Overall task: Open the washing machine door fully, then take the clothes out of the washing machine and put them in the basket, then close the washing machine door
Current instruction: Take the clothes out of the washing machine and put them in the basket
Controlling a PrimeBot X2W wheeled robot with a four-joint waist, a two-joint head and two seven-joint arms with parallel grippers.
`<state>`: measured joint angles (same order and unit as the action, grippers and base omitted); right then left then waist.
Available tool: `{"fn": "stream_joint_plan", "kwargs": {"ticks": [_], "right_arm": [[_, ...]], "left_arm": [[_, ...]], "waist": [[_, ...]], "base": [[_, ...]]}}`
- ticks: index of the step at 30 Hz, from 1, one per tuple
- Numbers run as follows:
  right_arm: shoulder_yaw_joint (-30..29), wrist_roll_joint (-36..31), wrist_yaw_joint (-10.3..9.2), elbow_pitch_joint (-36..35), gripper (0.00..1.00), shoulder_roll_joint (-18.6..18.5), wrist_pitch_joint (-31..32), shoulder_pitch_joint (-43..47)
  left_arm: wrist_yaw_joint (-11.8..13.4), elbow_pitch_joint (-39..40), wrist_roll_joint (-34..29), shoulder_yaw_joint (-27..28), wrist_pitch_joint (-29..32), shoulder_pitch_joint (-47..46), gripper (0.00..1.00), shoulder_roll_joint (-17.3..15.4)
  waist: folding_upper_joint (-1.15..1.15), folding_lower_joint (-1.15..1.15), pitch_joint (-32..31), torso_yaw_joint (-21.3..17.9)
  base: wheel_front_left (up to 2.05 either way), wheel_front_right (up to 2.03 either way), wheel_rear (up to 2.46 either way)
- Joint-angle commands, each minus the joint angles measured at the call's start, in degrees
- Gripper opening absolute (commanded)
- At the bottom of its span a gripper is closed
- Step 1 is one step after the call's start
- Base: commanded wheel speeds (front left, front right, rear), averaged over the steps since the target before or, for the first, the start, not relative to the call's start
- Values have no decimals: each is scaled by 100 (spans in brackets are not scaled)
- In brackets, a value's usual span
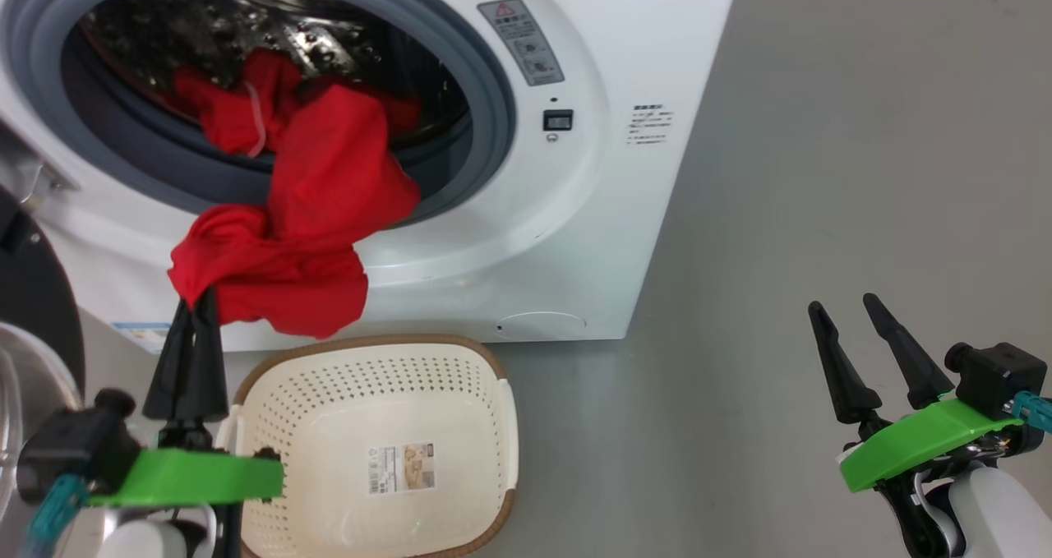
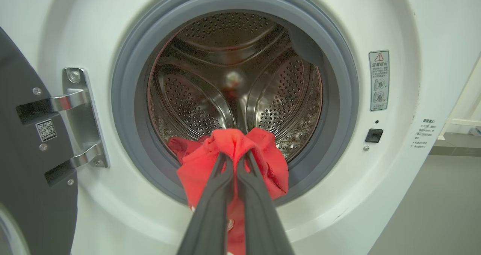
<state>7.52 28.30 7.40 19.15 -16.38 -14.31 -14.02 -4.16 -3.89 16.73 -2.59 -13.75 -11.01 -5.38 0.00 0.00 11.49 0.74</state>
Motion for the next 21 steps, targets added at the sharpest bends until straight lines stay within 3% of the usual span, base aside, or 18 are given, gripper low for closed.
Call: {"fn": "stream_joint_plan", "kwargs": {"ticks": [1,7,10,21], "right_arm": [[84,-57,9,-145,100,-87,-69,104],[136,-67,9,-150,100,-87,-69,6],[132,-59,9,-162,100,-95,-69,-56],[250,-36,9,-166,100,-56,-69,-216]], "left_arm": [[71,296,-19,198,6,3,0,-101],[371,1542,-56,186,392,674,0,-48],[380,1696,55,111,529,880,0,-7],[184,-447,280,-170,159,551,0,96]], "waist": [[0,0,14,56],[0,0,81,150],[0,0,141,184],[0,0,422,-49]], "base": [[0,0,0],[0,0,0],[0,0,0],[0,0,0]]}}
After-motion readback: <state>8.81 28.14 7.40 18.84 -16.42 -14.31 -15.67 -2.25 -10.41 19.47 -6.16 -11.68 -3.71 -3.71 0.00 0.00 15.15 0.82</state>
